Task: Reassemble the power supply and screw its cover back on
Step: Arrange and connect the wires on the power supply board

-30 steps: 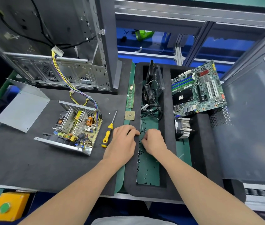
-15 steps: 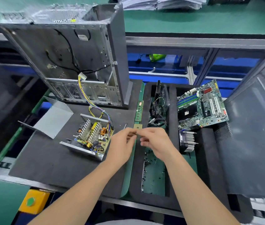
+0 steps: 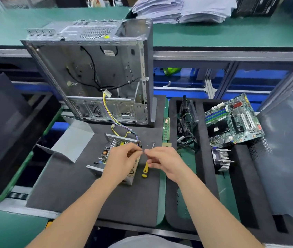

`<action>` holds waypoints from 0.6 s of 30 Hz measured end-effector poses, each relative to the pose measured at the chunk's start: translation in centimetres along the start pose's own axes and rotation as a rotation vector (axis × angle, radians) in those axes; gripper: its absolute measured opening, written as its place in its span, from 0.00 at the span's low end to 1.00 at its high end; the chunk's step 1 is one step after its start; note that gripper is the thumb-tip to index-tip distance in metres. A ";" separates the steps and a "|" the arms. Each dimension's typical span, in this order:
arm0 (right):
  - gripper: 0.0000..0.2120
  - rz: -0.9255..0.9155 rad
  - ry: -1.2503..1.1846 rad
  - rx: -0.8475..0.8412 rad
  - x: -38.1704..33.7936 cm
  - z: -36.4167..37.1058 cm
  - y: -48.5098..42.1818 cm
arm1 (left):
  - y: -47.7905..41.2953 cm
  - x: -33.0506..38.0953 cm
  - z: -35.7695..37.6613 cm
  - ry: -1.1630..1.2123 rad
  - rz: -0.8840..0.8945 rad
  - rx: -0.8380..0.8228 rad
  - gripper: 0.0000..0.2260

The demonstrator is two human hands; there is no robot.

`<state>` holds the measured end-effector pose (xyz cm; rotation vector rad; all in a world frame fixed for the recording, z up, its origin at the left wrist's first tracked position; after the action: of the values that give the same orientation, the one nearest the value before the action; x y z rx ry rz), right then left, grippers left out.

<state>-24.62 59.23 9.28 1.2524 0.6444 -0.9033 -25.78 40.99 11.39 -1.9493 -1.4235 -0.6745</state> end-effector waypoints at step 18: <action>0.12 -0.509 0.531 0.332 0.6 5.2 1.3 | -3.1 -6.1 -3.3 1.124 -0.472 -0.103 0.08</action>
<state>-23.55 54.10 10.55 1.6865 1.3164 -1.1309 -30.61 35.38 9.84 -0.9051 -1.0599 -1.7179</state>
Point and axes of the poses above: each hand's wrist, its own y-axis away from the middle knuckle, its own z-axis out of the palm, x = y × z, the point moved 1 cm from there along -y, towards the middle knuckle, and after that the axes turned 1 degree about -x, right-handed, at the moved point
